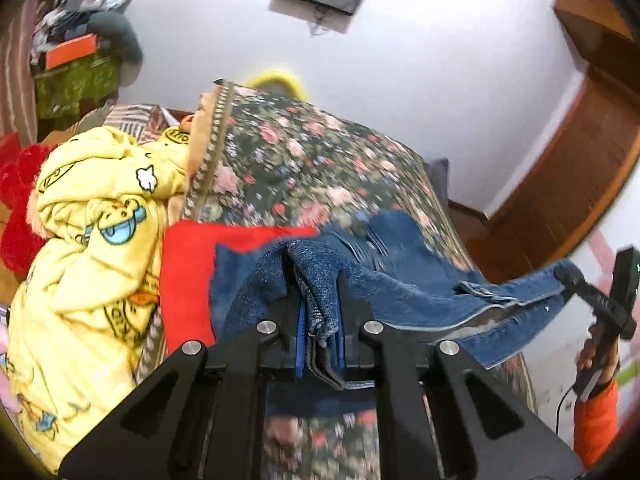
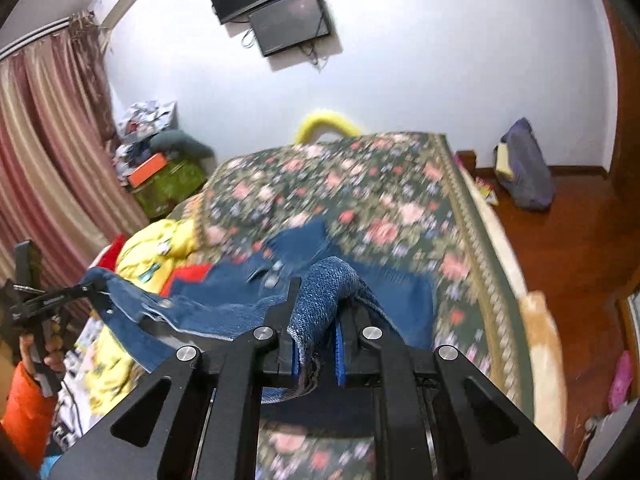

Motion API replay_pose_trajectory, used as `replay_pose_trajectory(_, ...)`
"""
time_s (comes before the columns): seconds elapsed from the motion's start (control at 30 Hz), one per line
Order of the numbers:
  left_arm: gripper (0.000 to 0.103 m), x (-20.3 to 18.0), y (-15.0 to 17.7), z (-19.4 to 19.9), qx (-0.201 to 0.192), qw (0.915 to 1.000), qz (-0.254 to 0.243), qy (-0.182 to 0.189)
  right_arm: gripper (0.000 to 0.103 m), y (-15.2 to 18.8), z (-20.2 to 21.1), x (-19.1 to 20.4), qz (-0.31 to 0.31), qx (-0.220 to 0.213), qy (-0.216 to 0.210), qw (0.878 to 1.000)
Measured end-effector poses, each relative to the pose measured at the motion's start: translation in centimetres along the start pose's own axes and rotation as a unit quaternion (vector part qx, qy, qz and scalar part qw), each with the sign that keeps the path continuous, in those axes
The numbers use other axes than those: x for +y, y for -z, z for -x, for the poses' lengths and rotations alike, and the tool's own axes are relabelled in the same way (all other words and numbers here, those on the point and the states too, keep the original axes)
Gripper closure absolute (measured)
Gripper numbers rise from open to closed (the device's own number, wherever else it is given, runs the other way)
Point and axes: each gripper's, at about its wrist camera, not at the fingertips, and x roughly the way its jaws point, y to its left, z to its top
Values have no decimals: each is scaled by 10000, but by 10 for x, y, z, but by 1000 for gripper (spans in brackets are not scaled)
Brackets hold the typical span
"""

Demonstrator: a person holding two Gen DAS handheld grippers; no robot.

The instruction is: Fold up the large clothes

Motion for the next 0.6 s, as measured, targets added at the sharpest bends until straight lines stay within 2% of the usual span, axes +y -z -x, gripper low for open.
replay_pose_trajectory(0.1, 92, 14, -20, -40, 164, 9996, 232, -78, 92, -10, -35, -4, -19, 166, 168, 9997)
replay_pose_trajectory(0.2, 92, 18, -26, -82, 377, 9986, 268, -253, 92, -11, -73, -12, -63, 412, 346, 9985)
replay_pose_trajectory(0.4, 92, 38, -11, -151, 840, 9944, 363, -521, 92, 1, -128, -42, -247, 889, 563, 9941)
replay_pose_trajectory(0.5, 90, 49, 0, -171, 1048, 9920, 428, -557, 92, 13, -147, -56, -313, 1176, 540, 9911)
replay_pose_trajectory(0.57, 85, 53, 6, -178, 1159, 9906, 443, -581, 92, 18, -153, -61, -296, 1345, 529, 9891)
replay_pose_trajectory(0.6, 83, 55, 8, -180, 1237, 9897, 431, -574, 88, 20, -152, -63, -316, 1392, 467, 9887)
